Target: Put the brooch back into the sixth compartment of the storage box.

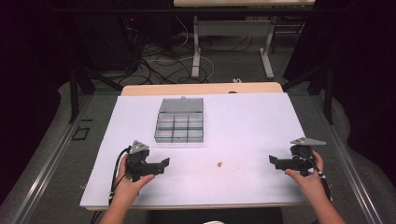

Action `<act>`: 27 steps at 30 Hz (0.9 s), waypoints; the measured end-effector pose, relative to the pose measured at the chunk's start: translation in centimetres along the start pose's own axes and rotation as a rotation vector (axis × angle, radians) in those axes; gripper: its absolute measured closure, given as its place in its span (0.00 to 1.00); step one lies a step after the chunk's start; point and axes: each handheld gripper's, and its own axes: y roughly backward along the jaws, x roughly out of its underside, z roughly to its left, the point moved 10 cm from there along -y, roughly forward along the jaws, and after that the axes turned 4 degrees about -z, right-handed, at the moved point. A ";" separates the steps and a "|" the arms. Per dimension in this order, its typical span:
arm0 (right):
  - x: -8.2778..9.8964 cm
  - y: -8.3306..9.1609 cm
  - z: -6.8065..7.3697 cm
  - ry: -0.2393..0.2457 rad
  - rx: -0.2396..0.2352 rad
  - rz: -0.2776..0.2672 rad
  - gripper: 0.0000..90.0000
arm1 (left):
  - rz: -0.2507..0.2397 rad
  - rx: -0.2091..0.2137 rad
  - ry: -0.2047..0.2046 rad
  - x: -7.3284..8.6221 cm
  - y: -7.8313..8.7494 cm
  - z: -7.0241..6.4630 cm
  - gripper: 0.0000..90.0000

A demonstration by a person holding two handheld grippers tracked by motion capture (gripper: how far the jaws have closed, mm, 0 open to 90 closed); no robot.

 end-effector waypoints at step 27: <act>0.7 -0.4 0.7 0.043 -0.007 0.014 0.00 | 0.029 0.041 -0.012 -0.2 -0.9 -2.6 0.12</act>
